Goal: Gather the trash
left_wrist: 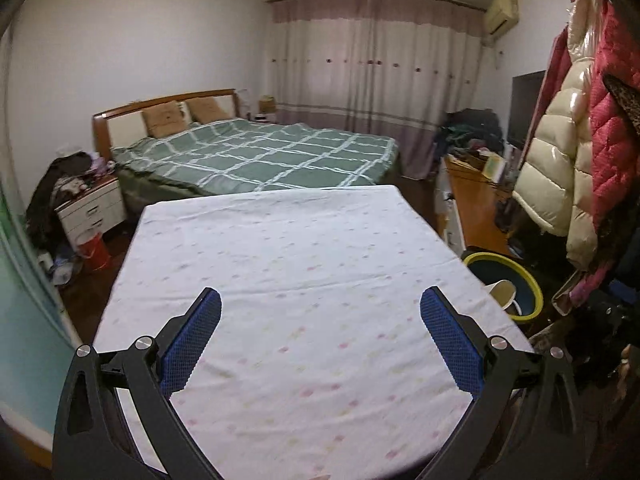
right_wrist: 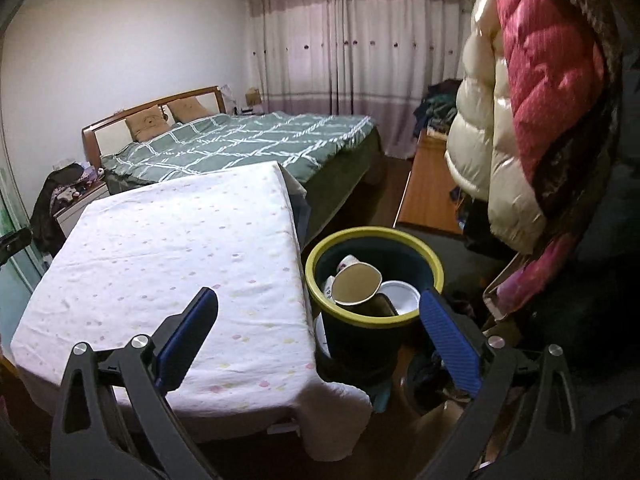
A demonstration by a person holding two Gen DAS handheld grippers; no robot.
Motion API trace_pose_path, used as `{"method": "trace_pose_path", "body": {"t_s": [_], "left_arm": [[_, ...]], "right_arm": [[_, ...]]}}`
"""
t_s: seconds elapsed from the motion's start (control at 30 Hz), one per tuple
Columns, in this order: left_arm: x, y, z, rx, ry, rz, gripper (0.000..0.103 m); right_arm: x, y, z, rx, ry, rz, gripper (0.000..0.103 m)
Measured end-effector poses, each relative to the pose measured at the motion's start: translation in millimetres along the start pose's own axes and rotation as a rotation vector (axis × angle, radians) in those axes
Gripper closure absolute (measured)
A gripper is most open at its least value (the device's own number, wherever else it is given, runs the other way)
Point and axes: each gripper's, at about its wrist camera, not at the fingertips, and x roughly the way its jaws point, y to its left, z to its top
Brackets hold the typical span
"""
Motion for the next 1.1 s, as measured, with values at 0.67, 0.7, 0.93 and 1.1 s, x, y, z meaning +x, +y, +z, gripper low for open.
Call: {"method": "trace_pose_path", "body": {"t_s": [0.67, 0.7, 0.93, 1.1], "left_arm": [[-32, 39, -16, -0.066, -0.075, 0.063, 0.005], [-31, 39, -16, -0.063, -0.072, 0.063, 0.005], [-27, 31, -13, -0.05, -0.07, 0.063, 0.005], [-27, 29, -12, -0.048, -0.071, 0.066, 0.005]], "right_arm": [[-2, 20, -4, -0.01, -0.006, 0.008, 0.007], [-1, 20, -4, -0.01, -0.004, 0.008, 0.007], [1, 17, -4, 0.003, -0.007, 0.007, 0.007], [2, 16, -3, 0.007, -0.008, 0.006, 0.007]]}}
